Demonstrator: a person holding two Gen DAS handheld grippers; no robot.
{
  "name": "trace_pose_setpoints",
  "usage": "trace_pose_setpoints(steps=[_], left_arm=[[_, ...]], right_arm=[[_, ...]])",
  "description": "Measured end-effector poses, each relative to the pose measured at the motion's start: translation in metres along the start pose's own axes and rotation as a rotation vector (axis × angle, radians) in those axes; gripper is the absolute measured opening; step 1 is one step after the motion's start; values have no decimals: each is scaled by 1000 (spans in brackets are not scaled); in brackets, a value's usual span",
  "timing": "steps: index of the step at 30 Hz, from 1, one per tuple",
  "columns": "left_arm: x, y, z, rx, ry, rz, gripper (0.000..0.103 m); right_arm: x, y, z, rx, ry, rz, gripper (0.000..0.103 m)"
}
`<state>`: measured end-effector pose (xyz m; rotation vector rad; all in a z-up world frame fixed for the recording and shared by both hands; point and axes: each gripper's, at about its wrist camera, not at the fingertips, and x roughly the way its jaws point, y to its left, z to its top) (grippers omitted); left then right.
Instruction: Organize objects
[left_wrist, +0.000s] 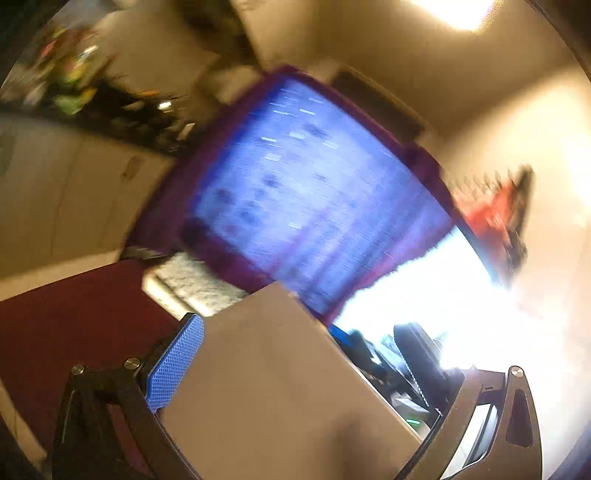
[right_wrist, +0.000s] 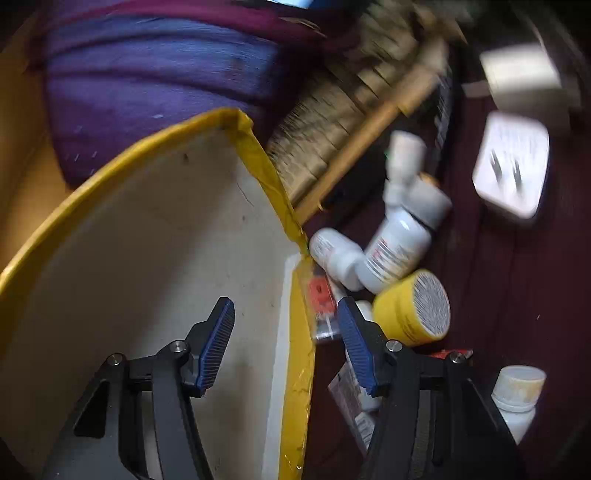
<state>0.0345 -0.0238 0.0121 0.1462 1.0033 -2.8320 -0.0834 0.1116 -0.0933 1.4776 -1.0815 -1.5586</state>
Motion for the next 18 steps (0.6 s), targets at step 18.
trace_pose_setpoints(steps=[18], left_arm=[[-133,259,53,-501,-153,525,101]], right_arm=[[142,94,-79,-1167,61,-436,58]])
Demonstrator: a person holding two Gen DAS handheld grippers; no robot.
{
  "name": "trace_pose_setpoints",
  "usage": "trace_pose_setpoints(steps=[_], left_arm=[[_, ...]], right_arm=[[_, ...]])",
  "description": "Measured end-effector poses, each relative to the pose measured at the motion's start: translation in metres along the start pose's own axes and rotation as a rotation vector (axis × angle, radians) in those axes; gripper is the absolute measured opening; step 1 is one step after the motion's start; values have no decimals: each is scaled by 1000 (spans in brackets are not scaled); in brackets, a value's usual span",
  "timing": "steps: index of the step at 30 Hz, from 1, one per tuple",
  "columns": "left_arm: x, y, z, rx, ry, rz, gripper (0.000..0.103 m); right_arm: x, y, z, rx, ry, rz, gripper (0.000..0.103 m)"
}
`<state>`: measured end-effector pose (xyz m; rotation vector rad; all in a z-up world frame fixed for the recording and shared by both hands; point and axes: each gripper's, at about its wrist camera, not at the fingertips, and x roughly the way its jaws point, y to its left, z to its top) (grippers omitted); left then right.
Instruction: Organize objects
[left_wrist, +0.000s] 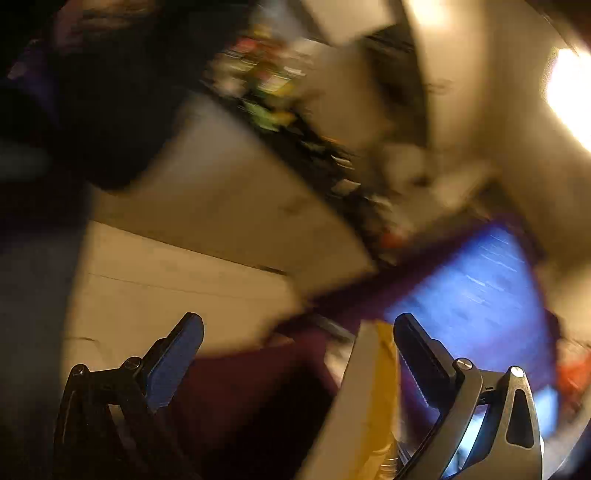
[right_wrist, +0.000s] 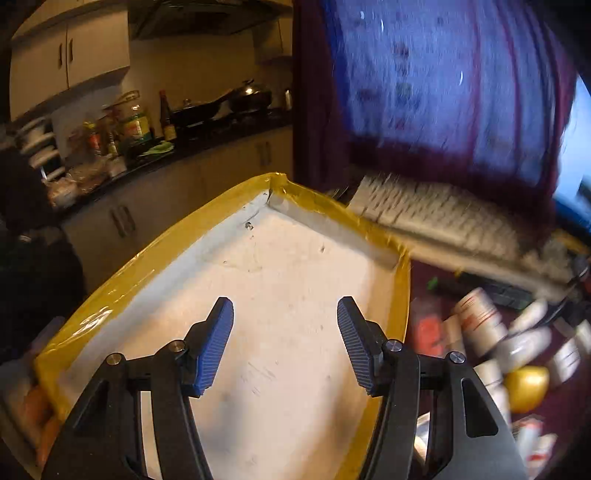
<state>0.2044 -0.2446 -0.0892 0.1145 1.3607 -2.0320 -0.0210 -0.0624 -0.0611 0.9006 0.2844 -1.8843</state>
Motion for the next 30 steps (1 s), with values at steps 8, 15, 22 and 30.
trace_pose_setpoints(steps=[8,15,22,30], left_arm=[[53,11,9,53,69,223,101],[-12,-43,-10,420,-179,225,101],[0,-113,-79,683,262,-94,101],[-6,-151,-144,834,400,-270,101]], right_arm=[[-29,-45,12,33,-186,-144,58],[-67,-74,-38,36,-214,-399,58],[-126,-66,-95,107,-170,-470,58],[-146,-91,-121,392,-62,-353,67]])
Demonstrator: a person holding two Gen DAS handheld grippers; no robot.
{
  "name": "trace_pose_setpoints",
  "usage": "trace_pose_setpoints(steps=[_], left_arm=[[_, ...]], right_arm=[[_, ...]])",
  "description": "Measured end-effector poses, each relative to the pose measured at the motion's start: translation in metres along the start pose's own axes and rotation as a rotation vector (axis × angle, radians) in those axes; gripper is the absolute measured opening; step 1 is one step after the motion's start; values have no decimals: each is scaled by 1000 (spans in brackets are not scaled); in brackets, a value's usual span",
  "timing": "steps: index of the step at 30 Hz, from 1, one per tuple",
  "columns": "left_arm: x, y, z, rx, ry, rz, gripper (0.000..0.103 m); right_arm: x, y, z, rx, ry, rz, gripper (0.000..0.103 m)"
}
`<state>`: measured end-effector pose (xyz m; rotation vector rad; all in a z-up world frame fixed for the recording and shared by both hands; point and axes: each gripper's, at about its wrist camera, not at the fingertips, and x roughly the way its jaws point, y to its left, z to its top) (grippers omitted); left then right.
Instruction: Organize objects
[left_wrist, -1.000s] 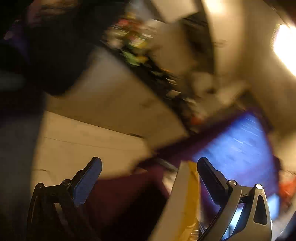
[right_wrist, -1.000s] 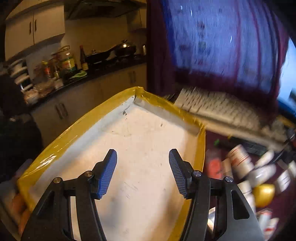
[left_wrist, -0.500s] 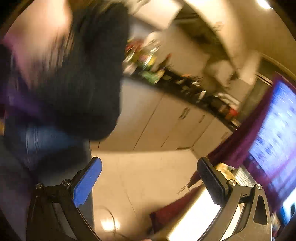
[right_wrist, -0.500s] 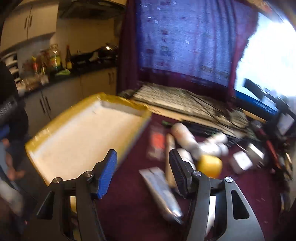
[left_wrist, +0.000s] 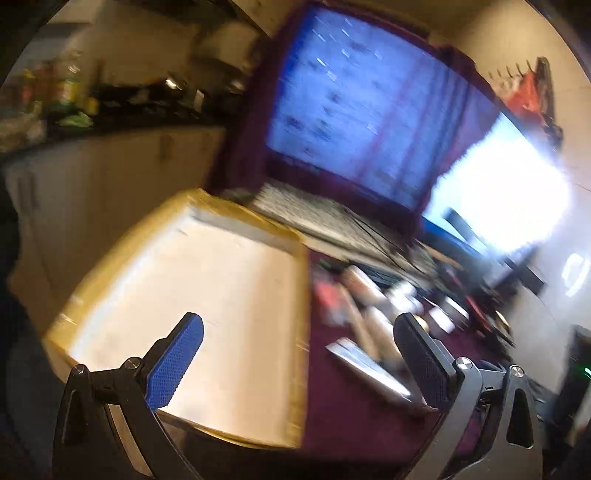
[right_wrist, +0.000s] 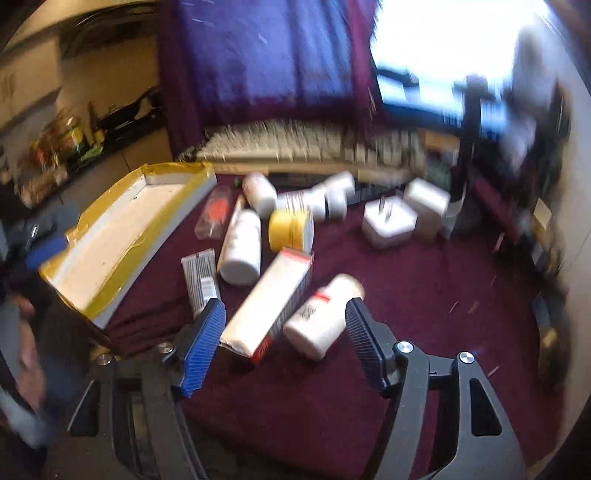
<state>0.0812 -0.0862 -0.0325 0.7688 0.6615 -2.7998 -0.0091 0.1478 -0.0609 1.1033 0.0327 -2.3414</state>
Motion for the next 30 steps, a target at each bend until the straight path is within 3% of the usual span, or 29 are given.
trace_pose_setpoints(steps=[4,10,13,16,18,20,25,29,30], left_arm=[[17,-31,-22,13,94,-62,101],[24,-66,-35,105,120,-27,101],[38,-72,-42,130,228,-12,101],[44,-71,-49,81,309,-58,99],[43,-76,-50,68,317,-81,99],[42,-81,-48,85,315,-58,99],[63,-88,-39,93,388,37,99],[77,-87,-39,94,444,116,85],[80,-89,-38,104,450,133,77]], right_arm=[[15,-10,0,56,9,-53,67],[24,-24,-4,162,37,-26,67],[23,-33,2,198,38,-50,66],[30,-34,6,206,50,-32,63],[32,-31,7,201,45,-44,62],[31,-27,9,181,36,-81,50],[30,-22,7,157,37,-120,45],[31,-21,7,143,38,-132,45],[30,-21,7,146,37,-137,45]])
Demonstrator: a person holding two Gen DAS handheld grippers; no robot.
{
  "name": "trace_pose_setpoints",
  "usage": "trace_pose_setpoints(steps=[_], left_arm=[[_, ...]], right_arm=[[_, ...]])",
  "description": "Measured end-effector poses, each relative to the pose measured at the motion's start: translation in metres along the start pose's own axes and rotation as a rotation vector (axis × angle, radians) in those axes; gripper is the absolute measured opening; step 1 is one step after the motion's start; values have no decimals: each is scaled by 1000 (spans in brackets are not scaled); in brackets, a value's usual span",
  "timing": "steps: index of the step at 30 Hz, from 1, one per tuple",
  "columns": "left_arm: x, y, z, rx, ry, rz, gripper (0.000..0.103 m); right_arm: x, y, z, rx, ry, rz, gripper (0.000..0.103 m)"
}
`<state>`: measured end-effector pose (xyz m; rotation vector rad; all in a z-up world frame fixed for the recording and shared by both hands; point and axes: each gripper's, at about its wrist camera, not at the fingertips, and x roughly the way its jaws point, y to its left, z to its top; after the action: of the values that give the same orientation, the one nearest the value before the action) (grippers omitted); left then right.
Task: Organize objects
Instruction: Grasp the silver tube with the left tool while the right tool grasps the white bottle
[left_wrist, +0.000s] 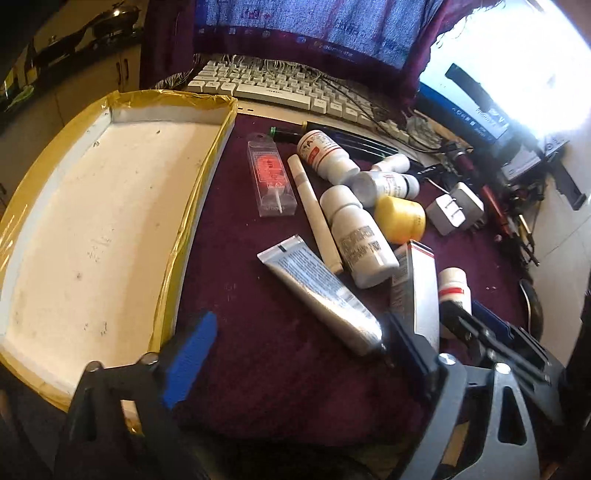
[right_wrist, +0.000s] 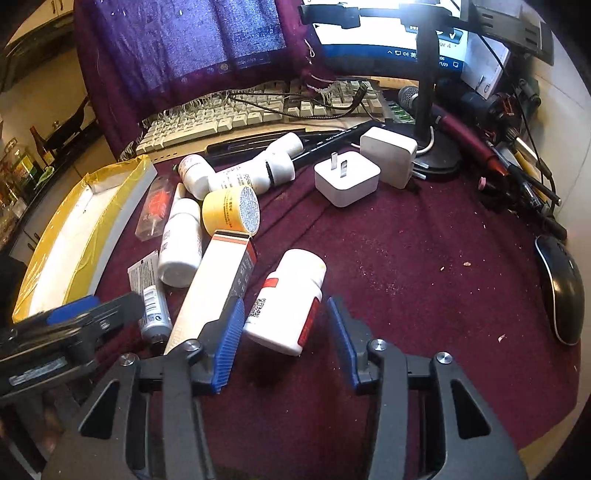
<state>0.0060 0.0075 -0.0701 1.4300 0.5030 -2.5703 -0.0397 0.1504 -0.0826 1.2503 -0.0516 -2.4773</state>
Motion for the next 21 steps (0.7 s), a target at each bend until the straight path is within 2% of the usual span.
trace_pose_setpoints(steps=[2,4,6,8,11,12,13,14,15,19,21], left_arm=[[4,-5,2,23,16,19,64],[10,-11,6,44,33,19,64],[16,-14,10,72,56,23,57],[20,-21,8,114,75,15,56],[17,-22,3,155,73,11,55],[16,-19,4,164,72,5,52],[12,-15,1,167,64,-14,48],[10,-12,0,168,60,-36,36],[8,-11,0,167,59,-60,28],[13,-16,4,177,39,-29,29],[16,-19,5,198,2,17,30]], right_arm=[[0,-2,0,13,5,-4,45],[0,-2,0,14,5,-3,45],[1,-2,1,8,11,-5,45],[0,-3,1,12,11,-3,45],[1,-3,-2,0,21,-6,45],[2,-3,-2,-2,22,-7,45],[3,-4,-2,1,23,-7,45],[5,-4,-2,7,29,-5,45],[7,-4,-1,10,34,-1,45],[8,-4,-1,6,36,3,45],[8,-5,-2,-5,35,7,45]])
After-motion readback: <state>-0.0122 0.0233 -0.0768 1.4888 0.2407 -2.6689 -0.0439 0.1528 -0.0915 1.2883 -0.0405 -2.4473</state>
